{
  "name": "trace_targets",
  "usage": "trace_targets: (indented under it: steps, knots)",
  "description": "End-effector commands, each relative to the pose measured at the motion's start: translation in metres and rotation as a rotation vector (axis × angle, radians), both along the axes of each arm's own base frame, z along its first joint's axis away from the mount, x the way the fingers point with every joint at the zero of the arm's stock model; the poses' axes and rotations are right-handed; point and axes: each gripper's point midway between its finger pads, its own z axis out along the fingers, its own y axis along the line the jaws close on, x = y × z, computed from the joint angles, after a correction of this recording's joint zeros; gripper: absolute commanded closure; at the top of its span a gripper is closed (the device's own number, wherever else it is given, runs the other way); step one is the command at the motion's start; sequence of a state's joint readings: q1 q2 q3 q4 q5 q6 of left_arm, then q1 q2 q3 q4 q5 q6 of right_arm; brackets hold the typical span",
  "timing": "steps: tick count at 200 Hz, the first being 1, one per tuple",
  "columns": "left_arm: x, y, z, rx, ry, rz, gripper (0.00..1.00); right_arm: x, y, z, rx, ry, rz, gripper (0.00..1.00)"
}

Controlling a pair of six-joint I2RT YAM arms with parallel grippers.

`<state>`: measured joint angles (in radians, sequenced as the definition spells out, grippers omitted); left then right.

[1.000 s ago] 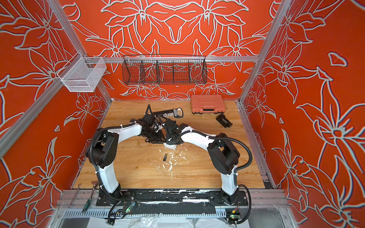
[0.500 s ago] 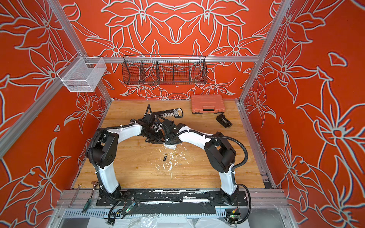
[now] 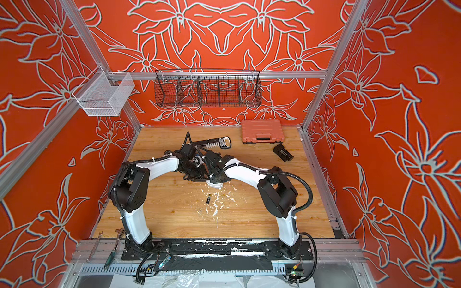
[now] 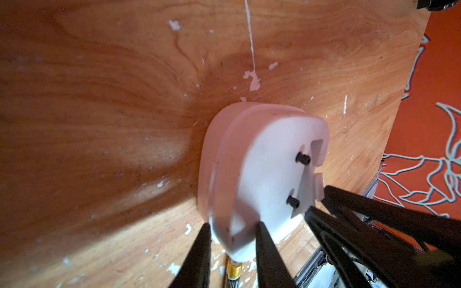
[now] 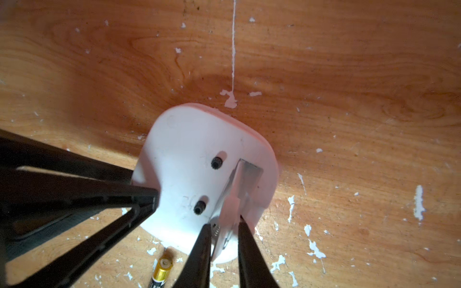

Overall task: Insert the battery into the alarm
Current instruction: Remove the cover from the alarm.

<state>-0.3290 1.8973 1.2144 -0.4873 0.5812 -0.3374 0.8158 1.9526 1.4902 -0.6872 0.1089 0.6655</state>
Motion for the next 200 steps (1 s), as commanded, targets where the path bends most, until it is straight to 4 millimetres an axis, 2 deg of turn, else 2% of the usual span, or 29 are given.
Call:
trace_targets:
  steps: [1,61,108,133,162,184,200]
  knots:
    - [-0.029,0.014,-0.043,0.131,0.120,-0.008,0.72,-0.002,-0.004,0.008,-0.027,-0.011,-0.006,0.81]
    - [-0.028,0.014,-0.040,0.133,0.114,-0.012,0.72,-0.004,-0.003,0.011,-0.006,-0.006,-0.006,0.98]
    - [-0.026,0.015,-0.039,0.137,0.112,-0.009,0.72,-0.003,-0.002,0.023,0.024,-0.028,-0.012,1.00]
    - [-0.026,0.015,-0.038,0.139,0.109,-0.009,0.73,-0.002,-0.001,0.041,0.063,-0.067,-0.016,1.00]
    - [-0.026,0.015,-0.038,0.141,0.106,-0.008,0.72,-0.002,-0.002,0.073,0.163,-0.150,-0.026,1.00]
    - [-0.025,0.015,-0.034,0.136,0.096,-0.009,0.72,-0.003,-0.016,0.091,0.207,-0.208,-0.049,1.00]
    - [-0.023,0.014,-0.030,0.131,0.083,-0.006,0.72,0.000,-0.035,0.090,0.213,-0.219,-0.087,1.00]
